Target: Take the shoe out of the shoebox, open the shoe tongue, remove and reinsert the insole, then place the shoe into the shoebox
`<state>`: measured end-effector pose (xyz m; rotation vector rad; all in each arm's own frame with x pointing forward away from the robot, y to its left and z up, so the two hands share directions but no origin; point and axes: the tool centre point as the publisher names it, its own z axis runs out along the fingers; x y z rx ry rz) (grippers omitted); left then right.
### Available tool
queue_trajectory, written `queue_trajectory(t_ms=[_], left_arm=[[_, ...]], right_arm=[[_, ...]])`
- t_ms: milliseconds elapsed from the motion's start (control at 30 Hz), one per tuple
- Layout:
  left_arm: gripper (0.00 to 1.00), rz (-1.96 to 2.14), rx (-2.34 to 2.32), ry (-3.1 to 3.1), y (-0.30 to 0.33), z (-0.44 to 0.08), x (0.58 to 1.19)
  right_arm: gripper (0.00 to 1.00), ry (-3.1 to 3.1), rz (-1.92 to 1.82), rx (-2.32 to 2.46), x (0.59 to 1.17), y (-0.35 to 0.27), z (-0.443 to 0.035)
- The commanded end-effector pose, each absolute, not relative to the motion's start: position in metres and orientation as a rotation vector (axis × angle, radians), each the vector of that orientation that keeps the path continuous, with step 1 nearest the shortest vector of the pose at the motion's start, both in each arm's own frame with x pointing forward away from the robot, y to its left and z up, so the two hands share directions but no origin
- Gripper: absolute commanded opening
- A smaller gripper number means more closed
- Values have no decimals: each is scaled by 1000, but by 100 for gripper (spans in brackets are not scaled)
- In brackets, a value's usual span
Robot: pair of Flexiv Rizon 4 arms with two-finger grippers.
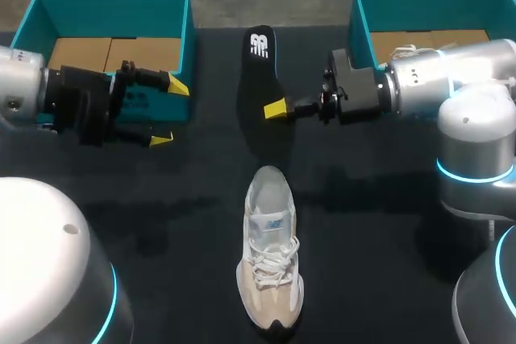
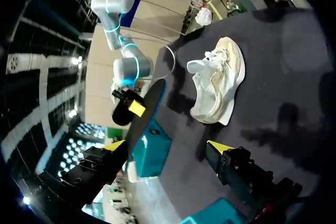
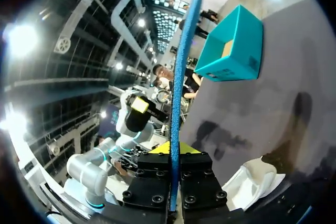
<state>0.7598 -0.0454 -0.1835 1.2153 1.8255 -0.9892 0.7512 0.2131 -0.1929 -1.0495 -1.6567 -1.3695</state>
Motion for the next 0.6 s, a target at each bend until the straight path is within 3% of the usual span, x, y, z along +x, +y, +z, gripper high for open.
queue_trajectory(t_ms=[33, 600], left_arm=[[100, -959, 1172, 2005, -44, -178, 755], [100, -963, 1069, 2144, -41, -179, 754]], right_arm=[[0, -1679, -1388, -1049, 749, 212, -196], [0, -1704, -1409, -1026, 748, 213, -197]])
